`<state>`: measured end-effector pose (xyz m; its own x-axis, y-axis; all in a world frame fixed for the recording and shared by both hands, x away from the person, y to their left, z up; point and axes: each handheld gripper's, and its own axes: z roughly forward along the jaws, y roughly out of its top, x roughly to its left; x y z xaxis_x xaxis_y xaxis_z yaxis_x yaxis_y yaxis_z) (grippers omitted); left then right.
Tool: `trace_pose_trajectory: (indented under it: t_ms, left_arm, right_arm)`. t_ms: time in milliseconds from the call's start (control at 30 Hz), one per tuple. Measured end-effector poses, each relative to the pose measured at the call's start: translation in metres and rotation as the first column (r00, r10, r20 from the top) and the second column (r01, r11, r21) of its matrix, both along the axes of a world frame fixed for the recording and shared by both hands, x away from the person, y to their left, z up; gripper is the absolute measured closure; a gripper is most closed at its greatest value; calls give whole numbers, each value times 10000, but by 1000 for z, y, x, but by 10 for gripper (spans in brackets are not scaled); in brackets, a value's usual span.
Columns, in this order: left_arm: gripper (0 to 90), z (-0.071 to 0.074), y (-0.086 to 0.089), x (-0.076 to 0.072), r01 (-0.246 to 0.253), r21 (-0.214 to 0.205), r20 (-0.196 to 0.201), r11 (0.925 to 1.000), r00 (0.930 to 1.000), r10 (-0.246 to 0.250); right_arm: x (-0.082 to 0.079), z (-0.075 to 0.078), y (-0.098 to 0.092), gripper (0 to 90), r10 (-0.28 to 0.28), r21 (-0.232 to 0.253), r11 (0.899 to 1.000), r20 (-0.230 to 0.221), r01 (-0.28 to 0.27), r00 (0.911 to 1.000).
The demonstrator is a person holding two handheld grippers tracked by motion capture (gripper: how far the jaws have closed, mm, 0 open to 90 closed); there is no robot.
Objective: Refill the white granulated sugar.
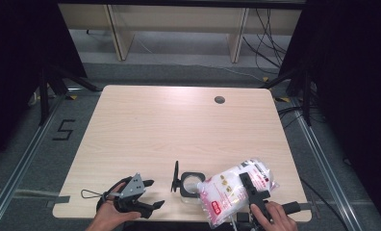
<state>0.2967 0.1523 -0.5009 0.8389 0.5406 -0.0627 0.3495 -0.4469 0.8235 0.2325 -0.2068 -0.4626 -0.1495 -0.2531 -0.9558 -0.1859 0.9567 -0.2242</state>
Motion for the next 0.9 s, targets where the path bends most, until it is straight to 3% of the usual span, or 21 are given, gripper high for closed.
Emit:
trace_pose_trajectory:
  t_ms: [167, 233, 267, 300, 333, 400, 433, 533, 600, 667, 833, 867, 900]
  left_arm:
    - [220, 0, 1, 2, 237, 155, 244, 9996, 9994, -241]
    - [220, 0, 0, 1, 79, 118, 104, 9999, 9999, -80]
    - [220, 1, 2, 2, 212, 311, 213, 9993, 9995, -219]
    - [220, 0, 0, 1, 185, 27, 200, 9998, 9996, -185]
    - [220, 1, 2, 2, 293, 426, 295, 9987, 9991, -305]
    - [220, 1, 2, 2, 280, 351, 280, 9990, 9992, -290]
    - [220, 0, 0, 1, 159, 27, 174, 9999, 9997, -160]
    - [220, 1, 2, 2, 303, 420, 298, 9987, 9991, -316]
    - [220, 0, 1, 2, 201, 119, 215, 9997, 9996, -203]
    - [220, 1, 2, 3, 323, 394, 306, 9987, 9990, -336]
    - [220, 0, 1, 2, 259, 237, 282, 9994, 9992, -266]
    - [220, 0, 0, 0, 22, 51, 46, 10000, 10000, -22]
    - [220, 0, 1, 1, 146, 112, 182, 9998, 9997, -148]
  right_arm:
    - [0, 0, 0, 436, 72, -62, 10000, 14, -72, 10000]
    - [1, 1, 0, 436, 79, -70, 9999, 9, -79, 10000]
    - [1, 0, 0, 436, 83, -58, 9999, 10, -83, 10000]
    - [1, 0, 0, 436, 76, -38, 10000, 2, -76, 10000]
    - [1, 0, 0, 436, 78, -34, 10000, -6, -78, 10000]
    - [1, 0, -1, 436, 143, -14, 9999, 55, -143, 9999]
    - [2, 0, -1, 437, 152, -1, 9999, 56, -152, 9999]
    - [2, -1, -1, 437, 176, -4, 9998, 72, -176, 9998]
    - [2, 0, -1, 437, 167, -51, 9998, 76, -167, 9998]
    - [2, 0, -1, 437, 171, -60, 9998, 81, -171, 9998]
    - [1, -1, -1, 437, 150, -39, 9999, 64, -150, 9999]
    - [1, 0, -1, 437, 167, -75, 9998, 78, -166, 9998]
    - [1, -1, -1, 437, 198, -36, 9998, 146, -198, 9997]
